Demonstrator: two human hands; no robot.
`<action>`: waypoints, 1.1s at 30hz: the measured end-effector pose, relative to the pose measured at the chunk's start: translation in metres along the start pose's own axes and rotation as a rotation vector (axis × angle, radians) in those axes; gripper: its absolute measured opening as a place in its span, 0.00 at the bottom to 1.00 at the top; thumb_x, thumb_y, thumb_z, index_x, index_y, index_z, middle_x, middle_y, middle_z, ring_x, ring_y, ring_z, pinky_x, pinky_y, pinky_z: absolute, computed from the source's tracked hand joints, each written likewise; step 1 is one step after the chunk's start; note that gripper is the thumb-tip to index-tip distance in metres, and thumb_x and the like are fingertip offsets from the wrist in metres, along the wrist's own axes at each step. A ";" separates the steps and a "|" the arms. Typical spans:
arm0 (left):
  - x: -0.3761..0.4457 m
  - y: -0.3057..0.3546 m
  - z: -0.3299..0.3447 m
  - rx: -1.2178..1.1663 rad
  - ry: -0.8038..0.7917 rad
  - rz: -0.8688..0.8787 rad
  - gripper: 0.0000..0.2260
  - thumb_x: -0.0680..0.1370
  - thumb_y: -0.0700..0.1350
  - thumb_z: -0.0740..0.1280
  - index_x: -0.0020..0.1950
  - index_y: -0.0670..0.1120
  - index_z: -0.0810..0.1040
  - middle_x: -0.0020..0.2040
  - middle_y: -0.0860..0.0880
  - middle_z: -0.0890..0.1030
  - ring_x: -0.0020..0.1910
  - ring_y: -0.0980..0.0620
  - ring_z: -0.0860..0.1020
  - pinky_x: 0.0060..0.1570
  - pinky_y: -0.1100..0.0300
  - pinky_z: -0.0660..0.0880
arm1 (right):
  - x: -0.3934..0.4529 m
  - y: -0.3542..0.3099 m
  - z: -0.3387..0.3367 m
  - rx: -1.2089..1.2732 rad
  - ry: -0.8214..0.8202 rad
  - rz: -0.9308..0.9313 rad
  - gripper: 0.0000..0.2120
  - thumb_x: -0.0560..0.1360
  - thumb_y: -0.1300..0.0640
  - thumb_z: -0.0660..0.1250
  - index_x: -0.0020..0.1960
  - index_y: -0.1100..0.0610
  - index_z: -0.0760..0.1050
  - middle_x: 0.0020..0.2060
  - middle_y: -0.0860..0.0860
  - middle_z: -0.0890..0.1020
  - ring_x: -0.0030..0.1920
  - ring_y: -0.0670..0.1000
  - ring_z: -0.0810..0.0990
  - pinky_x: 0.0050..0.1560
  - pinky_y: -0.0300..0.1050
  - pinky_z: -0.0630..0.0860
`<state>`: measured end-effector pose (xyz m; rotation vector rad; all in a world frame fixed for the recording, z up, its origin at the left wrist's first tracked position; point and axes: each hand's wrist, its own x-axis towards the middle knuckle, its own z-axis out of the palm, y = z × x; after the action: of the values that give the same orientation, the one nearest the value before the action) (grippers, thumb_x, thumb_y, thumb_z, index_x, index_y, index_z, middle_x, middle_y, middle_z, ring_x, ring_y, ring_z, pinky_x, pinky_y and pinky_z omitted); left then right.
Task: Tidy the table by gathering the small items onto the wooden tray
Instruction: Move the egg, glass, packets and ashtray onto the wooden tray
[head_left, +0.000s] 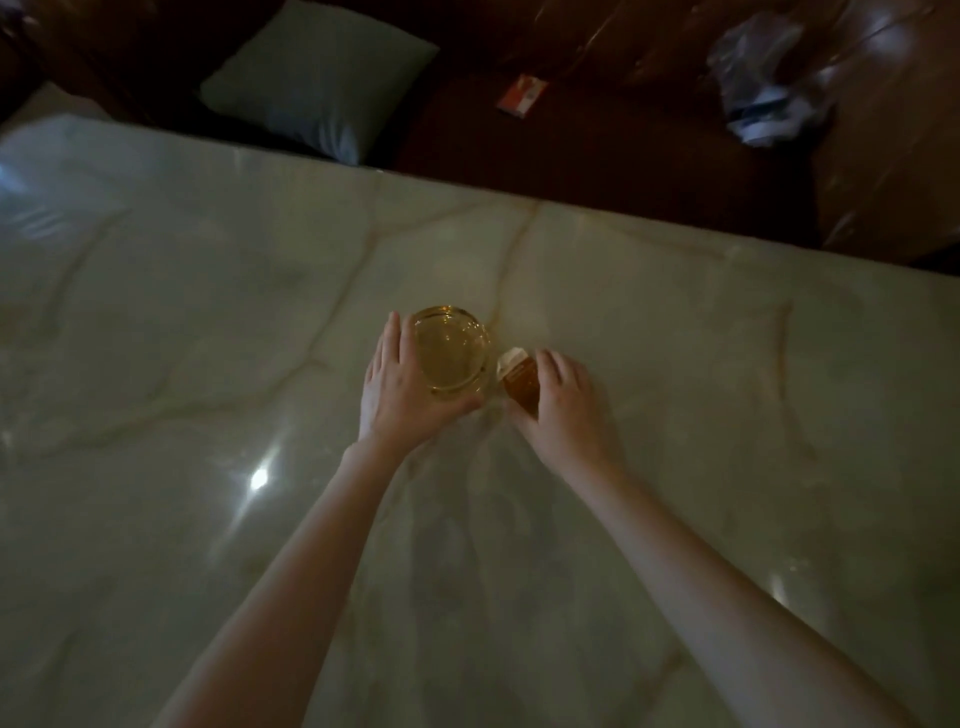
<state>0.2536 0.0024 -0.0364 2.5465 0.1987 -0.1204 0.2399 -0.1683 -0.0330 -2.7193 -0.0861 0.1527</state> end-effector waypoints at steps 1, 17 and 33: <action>0.000 0.000 0.003 -0.016 -0.002 -0.001 0.54 0.59 0.63 0.74 0.74 0.45 0.48 0.76 0.43 0.51 0.74 0.44 0.52 0.70 0.50 0.55 | 0.000 0.001 0.003 -0.015 0.013 0.000 0.31 0.73 0.45 0.65 0.68 0.64 0.65 0.66 0.59 0.71 0.66 0.60 0.67 0.66 0.50 0.61; -0.006 0.005 0.008 -0.079 0.144 -0.017 0.44 0.57 0.58 0.76 0.68 0.47 0.62 0.65 0.45 0.68 0.60 0.44 0.71 0.54 0.52 0.71 | 0.001 0.008 0.000 0.317 0.128 0.164 0.14 0.71 0.60 0.70 0.56 0.60 0.75 0.52 0.56 0.79 0.51 0.55 0.77 0.46 0.35 0.63; -0.055 0.082 -0.008 -0.056 0.144 0.210 0.42 0.57 0.62 0.75 0.66 0.47 0.70 0.66 0.42 0.69 0.60 0.42 0.72 0.54 0.48 0.75 | -0.047 0.053 -0.080 0.717 0.414 0.278 0.07 0.70 0.66 0.69 0.48 0.61 0.78 0.39 0.49 0.79 0.38 0.44 0.75 0.39 0.23 0.69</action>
<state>0.2134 -0.0665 0.0218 2.5028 -0.0111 0.1485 0.2047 -0.2520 0.0224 -1.9810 0.3922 -0.2568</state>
